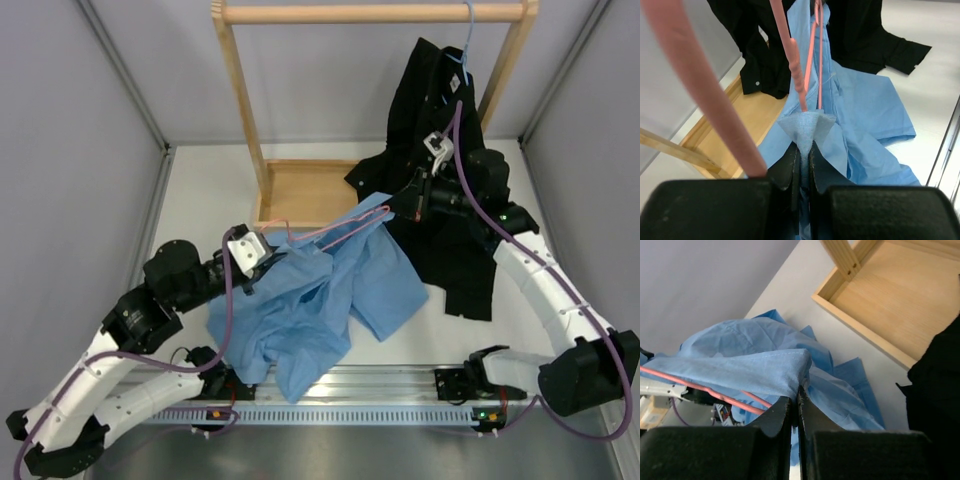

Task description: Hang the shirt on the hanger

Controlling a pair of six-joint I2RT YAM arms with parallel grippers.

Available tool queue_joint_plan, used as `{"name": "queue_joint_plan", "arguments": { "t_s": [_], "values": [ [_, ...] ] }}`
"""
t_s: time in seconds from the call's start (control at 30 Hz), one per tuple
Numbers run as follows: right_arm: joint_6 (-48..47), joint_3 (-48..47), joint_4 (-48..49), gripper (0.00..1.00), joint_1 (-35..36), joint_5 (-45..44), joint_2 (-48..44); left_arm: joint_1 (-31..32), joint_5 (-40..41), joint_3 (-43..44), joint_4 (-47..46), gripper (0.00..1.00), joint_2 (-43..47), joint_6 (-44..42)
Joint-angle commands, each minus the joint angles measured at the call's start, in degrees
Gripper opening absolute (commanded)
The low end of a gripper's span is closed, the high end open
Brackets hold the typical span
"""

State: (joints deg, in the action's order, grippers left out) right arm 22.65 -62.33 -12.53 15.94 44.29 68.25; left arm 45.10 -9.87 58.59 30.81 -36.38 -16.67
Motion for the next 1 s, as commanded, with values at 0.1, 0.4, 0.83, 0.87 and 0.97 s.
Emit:
{"name": "queue_joint_plan", "arguments": {
  "t_s": [0.1,0.4,0.83,0.87,0.97],
  "values": [
    [-6.83,-10.27,-12.69,0.00,-1.89,-18.61,1.89,0.16,7.75,2.32,5.31,0.00,-2.90,-1.09],
    [-8.07,-12.73,-15.24,0.00,3.11,-23.55,2.42,0.42,14.15,5.83,7.42,0.00,-10.63,0.49],
    [-7.54,-6.58,-14.89,0.00,9.45,-33.30,-2.42,0.43,26.12,10.15,6.46,0.00,-15.65,3.22],
    [-7.36,-6.49,-14.80,0.00,9.80,-32.18,-2.68,0.43,26.56,9.79,6.46,0.00,-16.00,3.39],
    [-5.17,-6.06,-10.44,0.00,9.98,-15.78,-3.21,0.51,24.83,9.62,6.37,0.00,-17.05,3.66]
  ]
}}
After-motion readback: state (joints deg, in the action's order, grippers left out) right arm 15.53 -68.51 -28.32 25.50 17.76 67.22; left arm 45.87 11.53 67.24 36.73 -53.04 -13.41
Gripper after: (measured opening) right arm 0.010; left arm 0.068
